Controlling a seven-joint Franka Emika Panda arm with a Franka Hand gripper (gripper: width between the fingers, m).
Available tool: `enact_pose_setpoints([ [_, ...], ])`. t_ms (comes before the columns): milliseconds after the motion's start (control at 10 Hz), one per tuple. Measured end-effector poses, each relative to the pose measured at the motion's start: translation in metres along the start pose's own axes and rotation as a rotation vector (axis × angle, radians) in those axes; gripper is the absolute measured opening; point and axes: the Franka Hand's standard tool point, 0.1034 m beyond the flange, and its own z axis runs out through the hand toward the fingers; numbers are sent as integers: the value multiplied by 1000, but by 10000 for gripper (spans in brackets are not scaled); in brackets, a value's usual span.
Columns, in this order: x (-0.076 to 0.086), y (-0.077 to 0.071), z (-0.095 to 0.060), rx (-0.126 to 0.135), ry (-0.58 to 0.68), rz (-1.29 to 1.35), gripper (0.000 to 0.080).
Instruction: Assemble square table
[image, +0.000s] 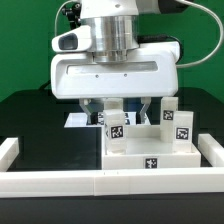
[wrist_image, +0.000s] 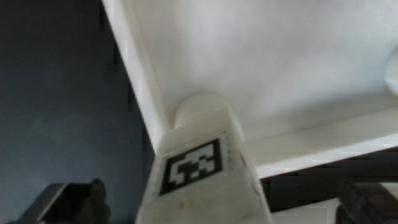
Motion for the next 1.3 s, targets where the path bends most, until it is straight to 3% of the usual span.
enact_pose_setpoints([
  [100,0,1,0,-4,0,-68,649],
  [200,0,2,0,-4,0,-120,563],
  [300,0,2,0,-4,0,-96,426],
  [400,0,2,0,-4,-1,-95,426],
  [500,0,2,0,-4,-1,-95,290],
  [900,0,2,0,-4,0,-36,290],
  [1300,2,-5,1,-3,17,411,290],
])
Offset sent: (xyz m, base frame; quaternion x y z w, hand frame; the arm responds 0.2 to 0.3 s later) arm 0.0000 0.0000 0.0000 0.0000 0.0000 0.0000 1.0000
